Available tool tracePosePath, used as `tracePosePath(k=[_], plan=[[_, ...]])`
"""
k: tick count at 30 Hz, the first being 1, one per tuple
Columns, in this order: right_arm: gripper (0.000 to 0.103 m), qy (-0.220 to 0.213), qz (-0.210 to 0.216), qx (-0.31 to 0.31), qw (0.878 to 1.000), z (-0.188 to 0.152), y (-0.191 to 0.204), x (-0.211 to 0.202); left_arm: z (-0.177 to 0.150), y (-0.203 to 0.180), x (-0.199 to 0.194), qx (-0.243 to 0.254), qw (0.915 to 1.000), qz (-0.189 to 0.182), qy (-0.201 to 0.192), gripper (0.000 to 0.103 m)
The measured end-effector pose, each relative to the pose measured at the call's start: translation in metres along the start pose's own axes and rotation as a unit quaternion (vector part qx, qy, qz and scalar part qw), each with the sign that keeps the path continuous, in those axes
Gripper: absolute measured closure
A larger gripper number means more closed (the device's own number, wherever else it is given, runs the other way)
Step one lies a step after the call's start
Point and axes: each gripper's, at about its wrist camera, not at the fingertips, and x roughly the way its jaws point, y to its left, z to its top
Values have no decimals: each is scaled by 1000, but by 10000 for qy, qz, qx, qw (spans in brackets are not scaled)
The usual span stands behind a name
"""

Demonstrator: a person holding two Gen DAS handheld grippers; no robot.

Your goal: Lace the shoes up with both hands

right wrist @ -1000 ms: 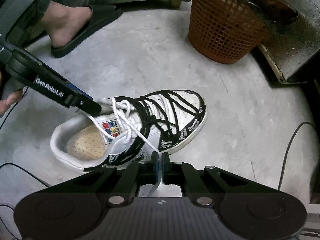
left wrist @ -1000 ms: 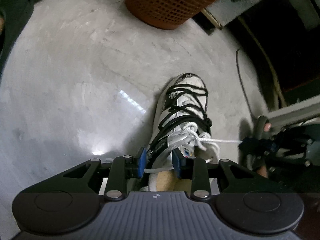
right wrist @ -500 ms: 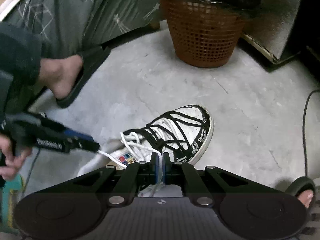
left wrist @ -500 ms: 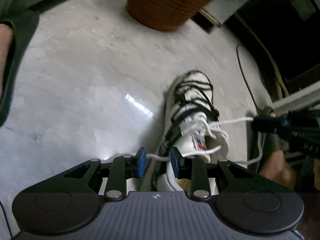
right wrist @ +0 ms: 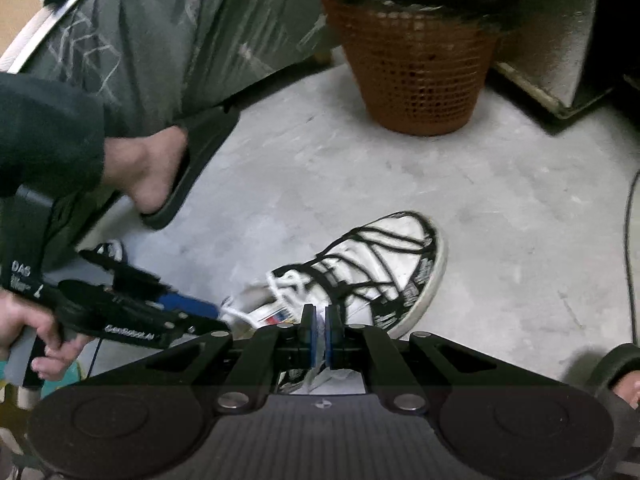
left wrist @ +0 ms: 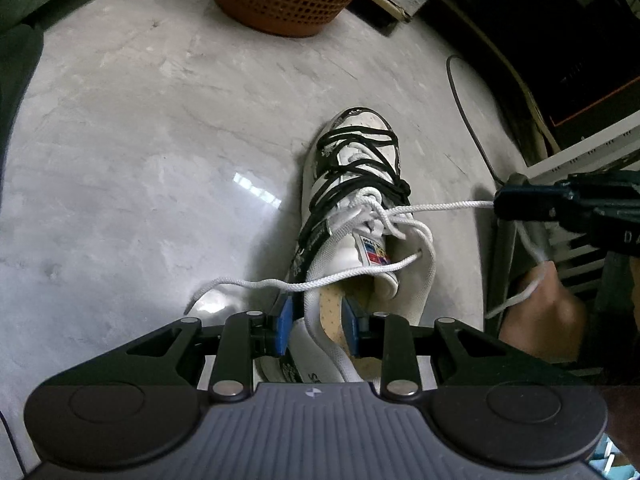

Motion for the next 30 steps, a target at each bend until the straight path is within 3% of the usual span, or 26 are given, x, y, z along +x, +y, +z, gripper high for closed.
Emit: tracePosePath(k=[6, 10, 16, 21, 26, 30], plan=[[99, -92, -220, 8, 9997, 1, -6, -3, -1, 1, 2, 22, 9999, 110, 53, 73], [99, 74, -268, -84, 9996, -2, -5, 5, -3, 1, 4, 52, 9999, 125, 71, 73], [98, 346, -129, -539, 9979, -11, 18, 25, 2, 3, -5, -76, 9995, 9, -299, 73], [97, 223, -24, -837, 9962, -17, 44, 37, 10, 3, -8, -129, 9986, 1, -504, 73], [94, 72, -271, -1042, 9942, -19, 69, 50, 8, 10, -5, -237, 9984, 84, -508, 73], [94, 15, -844, -1188, 9893, -25, 86, 64, 3, 18, -2, -369, 9981, 138, -475, 72]])
